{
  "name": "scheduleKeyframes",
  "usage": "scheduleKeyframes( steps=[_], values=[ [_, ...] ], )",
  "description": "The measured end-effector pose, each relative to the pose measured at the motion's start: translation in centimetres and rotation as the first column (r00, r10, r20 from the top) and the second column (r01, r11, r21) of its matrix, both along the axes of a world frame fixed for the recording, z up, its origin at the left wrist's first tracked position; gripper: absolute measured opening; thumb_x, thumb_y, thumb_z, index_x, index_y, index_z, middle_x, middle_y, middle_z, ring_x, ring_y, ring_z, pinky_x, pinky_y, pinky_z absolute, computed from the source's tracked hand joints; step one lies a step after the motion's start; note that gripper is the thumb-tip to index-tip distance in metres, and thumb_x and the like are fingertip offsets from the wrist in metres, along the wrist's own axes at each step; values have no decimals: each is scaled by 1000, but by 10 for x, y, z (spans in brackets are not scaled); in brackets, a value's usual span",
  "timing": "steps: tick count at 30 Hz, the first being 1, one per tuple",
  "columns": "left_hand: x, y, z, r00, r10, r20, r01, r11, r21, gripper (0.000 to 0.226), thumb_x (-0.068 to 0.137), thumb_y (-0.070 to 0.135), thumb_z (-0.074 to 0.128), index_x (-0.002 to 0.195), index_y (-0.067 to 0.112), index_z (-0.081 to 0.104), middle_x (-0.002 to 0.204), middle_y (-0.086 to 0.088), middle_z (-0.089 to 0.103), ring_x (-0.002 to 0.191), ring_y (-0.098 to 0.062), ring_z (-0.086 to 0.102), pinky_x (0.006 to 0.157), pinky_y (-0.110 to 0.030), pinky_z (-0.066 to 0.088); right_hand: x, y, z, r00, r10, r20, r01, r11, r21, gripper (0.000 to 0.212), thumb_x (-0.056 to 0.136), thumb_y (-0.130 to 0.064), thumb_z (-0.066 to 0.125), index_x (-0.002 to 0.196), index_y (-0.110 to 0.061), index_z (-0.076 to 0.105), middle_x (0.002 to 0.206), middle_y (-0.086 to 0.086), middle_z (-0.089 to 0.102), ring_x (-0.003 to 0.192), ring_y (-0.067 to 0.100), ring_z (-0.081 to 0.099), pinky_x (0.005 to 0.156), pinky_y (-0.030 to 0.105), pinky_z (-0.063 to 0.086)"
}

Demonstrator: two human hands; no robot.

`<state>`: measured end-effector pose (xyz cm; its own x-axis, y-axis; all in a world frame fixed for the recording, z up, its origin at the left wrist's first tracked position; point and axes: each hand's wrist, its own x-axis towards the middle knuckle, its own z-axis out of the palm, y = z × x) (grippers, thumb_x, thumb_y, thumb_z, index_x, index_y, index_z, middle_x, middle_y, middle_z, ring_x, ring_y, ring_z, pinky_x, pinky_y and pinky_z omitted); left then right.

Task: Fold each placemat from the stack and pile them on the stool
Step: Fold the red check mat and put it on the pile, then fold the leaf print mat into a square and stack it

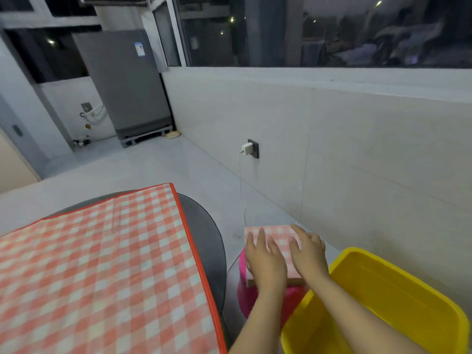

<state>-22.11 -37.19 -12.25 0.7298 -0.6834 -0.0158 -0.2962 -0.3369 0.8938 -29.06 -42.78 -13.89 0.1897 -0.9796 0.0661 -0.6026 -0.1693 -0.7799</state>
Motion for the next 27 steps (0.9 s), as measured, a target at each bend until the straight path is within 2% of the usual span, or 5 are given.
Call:
scheduleKeyframes(
  steps=[6,11,18,23,27],
  values=[
    [24,61,89,998,-53,26,58,962,-266,35,101,21,36,133,19,50,142,2,44,132,-9,38,108,-23,31,19,62,83,969,221,112,-189,951,-245,36,96,-23,46,131,-29,51,113,0,51,111,17,50,96,31,43],
    [55,138,131,996,-81,45,91,946,-311,34,99,21,37,131,20,51,134,8,50,120,-3,45,95,-16,35,44,124,126,905,396,155,-325,879,-348,30,97,-24,45,125,-30,54,110,-9,49,94,0,54,76,10,42],
    [103,243,128,988,-17,151,48,978,-204,26,99,28,41,123,31,53,116,19,50,103,2,49,81,-8,36,80,194,130,790,609,74,-548,755,-360,27,97,-27,45,120,-37,54,106,-18,49,92,-2,54,76,10,42],
    [129,299,99,972,-10,233,38,992,-116,24,97,30,46,119,32,53,121,16,53,106,1,53,90,-17,43,103,224,106,704,709,-36,-685,665,-298,26,96,-32,46,119,-40,53,104,-22,51,92,0,55,78,15,44],
    [148,329,76,925,-104,364,76,993,90,27,96,35,46,121,30,54,120,13,50,108,0,50,96,-21,43,112,237,90,604,781,-157,-794,571,-211,25,94,-35,48,118,-36,57,104,-22,53,96,-2,53,84,14,45]
  ],
)
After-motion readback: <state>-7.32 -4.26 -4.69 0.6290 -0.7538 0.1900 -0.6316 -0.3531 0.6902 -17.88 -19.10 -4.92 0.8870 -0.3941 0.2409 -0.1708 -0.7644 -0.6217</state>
